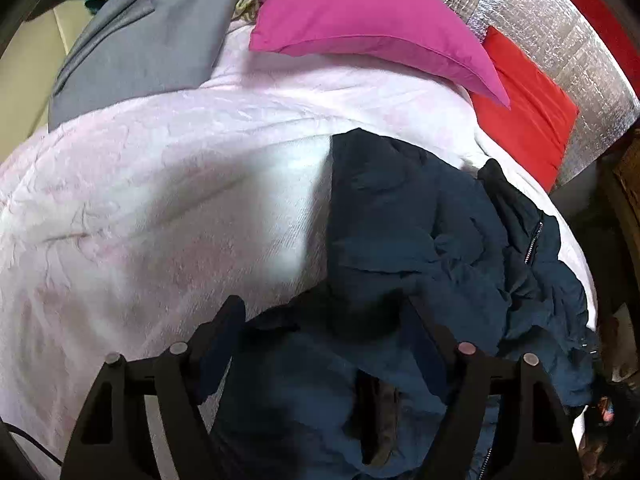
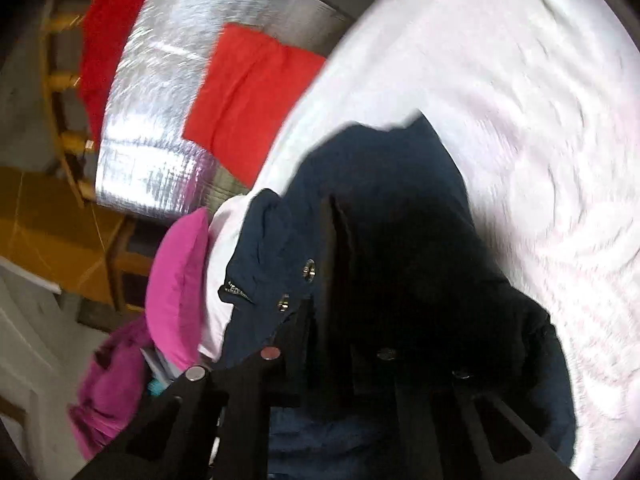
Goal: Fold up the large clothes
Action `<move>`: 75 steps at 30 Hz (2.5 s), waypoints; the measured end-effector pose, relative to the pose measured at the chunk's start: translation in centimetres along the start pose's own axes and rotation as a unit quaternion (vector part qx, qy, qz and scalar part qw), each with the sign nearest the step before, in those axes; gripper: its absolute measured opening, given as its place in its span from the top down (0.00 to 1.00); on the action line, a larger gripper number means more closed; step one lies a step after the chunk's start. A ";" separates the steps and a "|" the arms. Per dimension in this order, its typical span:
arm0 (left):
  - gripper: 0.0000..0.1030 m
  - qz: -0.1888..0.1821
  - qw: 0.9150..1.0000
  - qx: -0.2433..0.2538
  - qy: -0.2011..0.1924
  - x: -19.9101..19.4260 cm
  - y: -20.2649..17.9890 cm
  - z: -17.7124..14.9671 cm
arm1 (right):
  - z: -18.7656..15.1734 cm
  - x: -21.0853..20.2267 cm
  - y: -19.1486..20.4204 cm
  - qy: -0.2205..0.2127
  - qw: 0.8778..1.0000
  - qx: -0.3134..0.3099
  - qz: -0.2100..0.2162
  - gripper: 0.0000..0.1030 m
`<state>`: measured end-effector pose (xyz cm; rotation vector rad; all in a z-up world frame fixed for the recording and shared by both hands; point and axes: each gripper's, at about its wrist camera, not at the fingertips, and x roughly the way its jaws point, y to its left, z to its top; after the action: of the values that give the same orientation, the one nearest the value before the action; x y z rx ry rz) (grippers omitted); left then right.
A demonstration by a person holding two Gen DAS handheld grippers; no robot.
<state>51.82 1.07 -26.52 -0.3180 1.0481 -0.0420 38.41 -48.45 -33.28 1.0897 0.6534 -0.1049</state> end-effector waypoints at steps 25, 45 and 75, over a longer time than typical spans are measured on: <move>0.24 -0.049 0.998 0.004 -0.030 0.1 0.9 2.0 | 1.6 -6.6 -3.0 -0.034 0.996 -0.060 -0.048 0.15; 0.83 -0.030 0.995 0.089 -0.012 1.7 -2.6 0.4 | 0.1 -0.8 0.5 -0.017 0.979 -0.175 -0.100 0.72; 0.32 -0.078 0.992 0.094 0.032 -0.9 -5.1 -3.0 | -4.4 0.9 0.7 0.033 0.999 0.023 0.004 0.78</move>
<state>49.40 -4.29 -25.72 -0.2268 1.0728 -0.2916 37.43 -44.17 -34.56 1.1437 0.7082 -0.0771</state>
